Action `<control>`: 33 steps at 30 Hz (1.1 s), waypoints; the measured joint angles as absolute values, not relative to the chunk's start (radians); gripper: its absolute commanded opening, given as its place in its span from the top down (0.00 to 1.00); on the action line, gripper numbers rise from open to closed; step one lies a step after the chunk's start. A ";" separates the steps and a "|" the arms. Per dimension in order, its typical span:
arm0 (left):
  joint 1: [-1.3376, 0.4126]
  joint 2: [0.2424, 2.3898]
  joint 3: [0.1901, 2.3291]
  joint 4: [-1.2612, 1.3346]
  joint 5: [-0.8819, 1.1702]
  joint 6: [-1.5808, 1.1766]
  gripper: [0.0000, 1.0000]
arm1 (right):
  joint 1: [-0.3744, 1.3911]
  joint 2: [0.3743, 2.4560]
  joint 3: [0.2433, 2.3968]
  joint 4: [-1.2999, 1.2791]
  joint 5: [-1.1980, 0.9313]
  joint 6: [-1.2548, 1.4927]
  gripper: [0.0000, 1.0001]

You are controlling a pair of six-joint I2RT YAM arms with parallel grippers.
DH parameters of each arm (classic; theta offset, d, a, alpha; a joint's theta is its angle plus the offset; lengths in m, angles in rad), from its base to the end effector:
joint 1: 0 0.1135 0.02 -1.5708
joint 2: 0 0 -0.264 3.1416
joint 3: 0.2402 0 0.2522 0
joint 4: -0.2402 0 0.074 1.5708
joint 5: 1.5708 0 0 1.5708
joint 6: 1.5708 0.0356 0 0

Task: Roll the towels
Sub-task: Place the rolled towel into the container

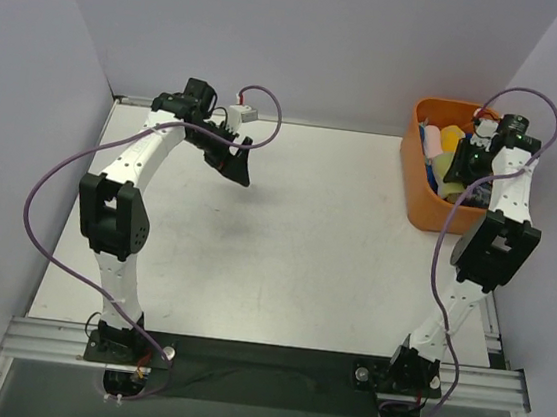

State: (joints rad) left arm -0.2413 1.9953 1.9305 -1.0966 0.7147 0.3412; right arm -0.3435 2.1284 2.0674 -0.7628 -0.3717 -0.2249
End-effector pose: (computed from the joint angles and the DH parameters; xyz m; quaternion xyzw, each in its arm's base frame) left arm 0.3996 -0.1224 0.3055 0.3315 0.8582 -0.3326 0.2073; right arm 0.4569 -0.1497 0.3038 -0.0131 0.9174 0.0646 0.3924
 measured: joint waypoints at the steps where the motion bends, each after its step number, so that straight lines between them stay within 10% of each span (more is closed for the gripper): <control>1: -0.241 1.995 1.929 -1.097 0.713 0.341 0.03 | -0.332 2.137 2.059 -0.764 -0.376 -0.220 1.00; 9: -0.241 1.995 1.909 -1.097 0.689 0.343 0.03 | -0.274 2.186 2.001 -0.766 -0.371 -0.178 1.00; 18: -0.241 1.995 1.906 -1.097 0.677 0.344 0.03 | -0.281 2.189 1.993 -0.764 -0.337 -0.137 0.40; 33: -0.177 1.995 1.905 -1.095 0.674 0.318 0.03 | -0.296 2.126 1.994 -0.802 -0.337 -0.150 0.13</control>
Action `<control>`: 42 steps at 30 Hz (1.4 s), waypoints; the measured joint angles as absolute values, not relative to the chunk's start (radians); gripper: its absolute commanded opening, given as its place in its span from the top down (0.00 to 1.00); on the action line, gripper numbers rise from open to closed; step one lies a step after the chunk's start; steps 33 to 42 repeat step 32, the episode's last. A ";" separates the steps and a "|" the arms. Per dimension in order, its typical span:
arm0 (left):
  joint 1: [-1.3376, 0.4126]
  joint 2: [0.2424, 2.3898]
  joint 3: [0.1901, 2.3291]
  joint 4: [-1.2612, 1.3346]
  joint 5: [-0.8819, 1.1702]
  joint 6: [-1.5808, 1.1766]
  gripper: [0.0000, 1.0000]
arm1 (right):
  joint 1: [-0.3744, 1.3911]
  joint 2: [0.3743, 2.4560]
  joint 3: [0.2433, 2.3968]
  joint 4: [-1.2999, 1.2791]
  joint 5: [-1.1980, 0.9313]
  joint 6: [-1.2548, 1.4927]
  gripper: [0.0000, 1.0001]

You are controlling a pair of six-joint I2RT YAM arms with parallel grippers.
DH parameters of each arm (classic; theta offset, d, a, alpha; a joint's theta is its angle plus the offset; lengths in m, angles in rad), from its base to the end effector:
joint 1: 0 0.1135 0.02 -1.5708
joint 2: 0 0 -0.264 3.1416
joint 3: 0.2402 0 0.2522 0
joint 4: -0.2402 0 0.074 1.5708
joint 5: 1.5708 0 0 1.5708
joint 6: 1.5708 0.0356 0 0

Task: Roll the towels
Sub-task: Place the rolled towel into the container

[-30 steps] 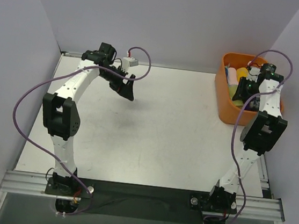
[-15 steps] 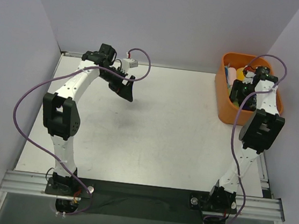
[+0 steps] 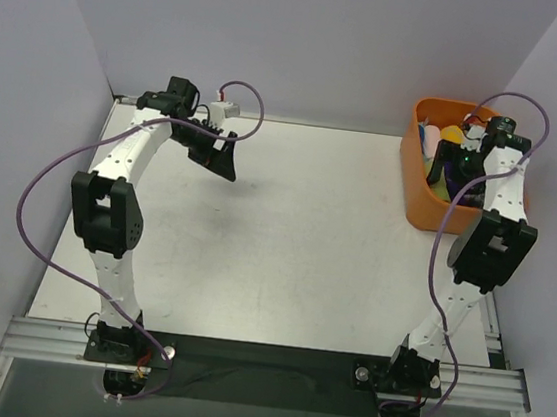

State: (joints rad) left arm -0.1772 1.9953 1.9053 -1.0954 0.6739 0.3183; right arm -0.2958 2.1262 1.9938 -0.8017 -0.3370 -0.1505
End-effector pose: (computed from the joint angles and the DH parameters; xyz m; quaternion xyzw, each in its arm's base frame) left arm 0.4059 -0.0953 0.2975 0.2885 0.8825 -0.3109 0.2032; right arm 0.4568 -0.1269 0.2784 0.0156 0.9376 0.0870 0.3362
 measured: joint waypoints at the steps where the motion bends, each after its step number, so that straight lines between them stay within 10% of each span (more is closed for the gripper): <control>1: -0.162 1.995 1.905 -1.095 0.674 0.313 0.03 | -0.296 2.111 1.996 -0.805 -0.337 -0.153 0.12; 16: -0.059 1.957 1.903 -1.020 0.627 0.255 0.03 | -0.278 1.882 2.010 -0.856 -0.519 -0.163 0.00; 32: 0.028 1.631 1.401 -0.867 0.489 0.239 0.03 | 0.170 1.563 1.371 -0.811 -0.604 -0.208 0.00; 42: 0.028 1.631 1.401 -0.867 0.489 0.239 0.03 | 0.170 1.563 1.371 -0.811 -0.604 -0.208 0.00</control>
